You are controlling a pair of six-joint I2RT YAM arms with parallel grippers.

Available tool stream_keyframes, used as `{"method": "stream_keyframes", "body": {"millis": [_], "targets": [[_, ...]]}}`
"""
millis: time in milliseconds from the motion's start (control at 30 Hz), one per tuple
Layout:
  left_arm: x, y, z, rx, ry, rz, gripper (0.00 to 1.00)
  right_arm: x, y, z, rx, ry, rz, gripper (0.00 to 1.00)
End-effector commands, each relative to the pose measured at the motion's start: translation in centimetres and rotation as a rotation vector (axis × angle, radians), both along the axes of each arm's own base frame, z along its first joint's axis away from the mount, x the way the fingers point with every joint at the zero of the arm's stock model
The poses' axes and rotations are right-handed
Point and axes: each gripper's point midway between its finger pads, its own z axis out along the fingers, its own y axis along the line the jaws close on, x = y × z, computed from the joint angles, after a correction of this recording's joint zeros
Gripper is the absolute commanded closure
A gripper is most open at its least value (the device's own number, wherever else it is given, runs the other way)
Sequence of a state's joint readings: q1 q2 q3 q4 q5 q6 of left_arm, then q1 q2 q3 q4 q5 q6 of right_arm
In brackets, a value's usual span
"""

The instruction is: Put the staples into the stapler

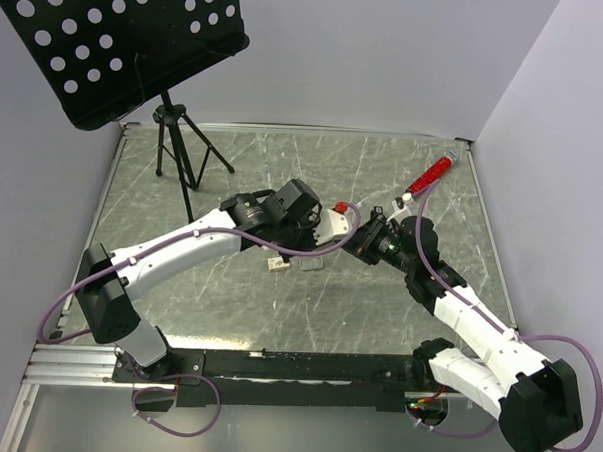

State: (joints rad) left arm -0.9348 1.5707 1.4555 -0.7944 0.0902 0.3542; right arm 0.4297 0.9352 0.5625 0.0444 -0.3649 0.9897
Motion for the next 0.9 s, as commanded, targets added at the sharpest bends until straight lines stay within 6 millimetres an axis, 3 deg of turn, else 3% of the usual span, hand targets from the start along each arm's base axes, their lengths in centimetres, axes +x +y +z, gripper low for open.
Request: {"method": "stream_keyframes", "body": {"millis": [0,100,167,367,500,633,867], "targets": [[-0.2,-0.2,0.1,-0.004,0.011,-0.012,0.99,-0.1,0.9,1.8,0.047,-0.061,0.046,1.0],[-0.4,0.5,-0.8,0.029,0.02,0.0,0.99,-0.4,1.1,1.0,0.021,-0.053,0.075,0.96],[-0.3,1.0,-1.3,0.051,0.016,0.011,0.99,-0.6,0.9,0.2,0.005,-0.052,0.077,0.79],[-1.0,2.5,-3.9,0.126,0.049,0.017,0.99,-1.0,-0.4,-2.1,-0.053,-0.059,0.036,0.5],[-1.4,3.4,-5.5,0.191,0.057,0.014,0.99,-1.2,-1.4,-4.0,-0.113,-0.046,0.001,0.42],[-2.7,2.9,-7.2,0.249,0.057,-0.048,0.99,-1.5,-3.4,-6.6,-0.214,-0.03,-0.062,0.35],[-4.4,2.4,-10.4,0.373,0.033,-0.107,0.99,-1.7,-5.8,-9.0,-0.318,-0.033,-0.141,0.32]]}}
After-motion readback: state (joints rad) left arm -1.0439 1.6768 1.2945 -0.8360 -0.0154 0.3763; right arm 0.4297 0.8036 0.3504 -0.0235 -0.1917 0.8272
